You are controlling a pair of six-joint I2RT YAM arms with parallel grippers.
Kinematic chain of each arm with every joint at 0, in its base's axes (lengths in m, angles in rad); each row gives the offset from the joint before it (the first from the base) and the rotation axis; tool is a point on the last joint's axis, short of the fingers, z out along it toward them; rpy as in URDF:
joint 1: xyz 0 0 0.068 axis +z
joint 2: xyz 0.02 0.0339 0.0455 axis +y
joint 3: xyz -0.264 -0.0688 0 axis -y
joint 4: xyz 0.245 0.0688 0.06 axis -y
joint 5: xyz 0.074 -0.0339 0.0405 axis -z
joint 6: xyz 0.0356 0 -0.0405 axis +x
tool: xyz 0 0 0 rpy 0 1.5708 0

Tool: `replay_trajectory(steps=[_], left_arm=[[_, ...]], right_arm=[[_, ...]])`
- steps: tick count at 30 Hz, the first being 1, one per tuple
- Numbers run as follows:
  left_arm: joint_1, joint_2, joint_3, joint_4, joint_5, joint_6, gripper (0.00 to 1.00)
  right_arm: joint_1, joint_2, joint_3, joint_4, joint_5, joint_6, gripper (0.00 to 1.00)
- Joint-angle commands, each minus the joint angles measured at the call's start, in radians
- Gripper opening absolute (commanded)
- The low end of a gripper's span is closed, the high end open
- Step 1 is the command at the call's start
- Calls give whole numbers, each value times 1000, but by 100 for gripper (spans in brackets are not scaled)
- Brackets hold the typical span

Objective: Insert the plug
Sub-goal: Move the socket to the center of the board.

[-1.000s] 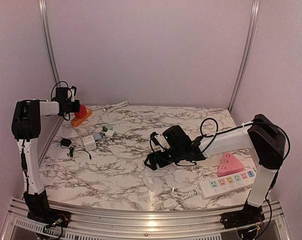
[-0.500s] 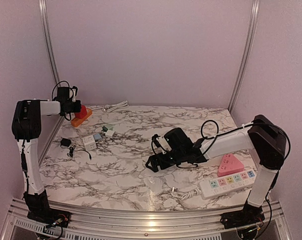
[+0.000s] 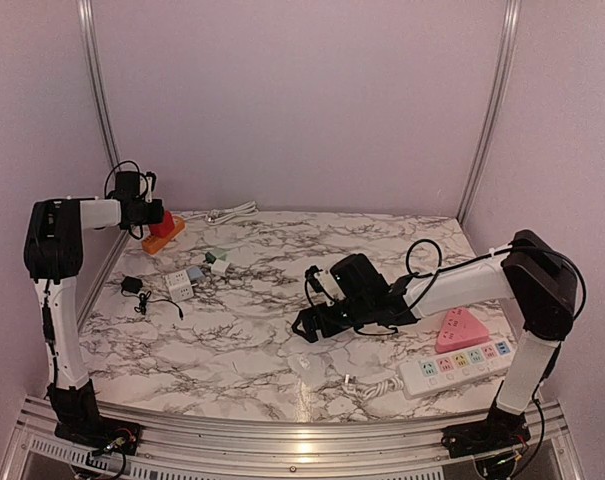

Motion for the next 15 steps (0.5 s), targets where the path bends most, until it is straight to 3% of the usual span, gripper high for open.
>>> replay_trajectory(steps=[1,9,11,15], left_arm=[[-16,-26,-28,-150,43,-10,25],[-17,-109,59,-139,13,3,32],[-16,-138,53,-129,10,-8,37],[-17,-185,-16,-123,-43,-91,38]], right_arm=[[12,-9,17,13,7,6,97],[17,-8,19,9,8,7,97],[18,-9,18,9,10,6,97],[17,-4,25,11,9,7,97]])
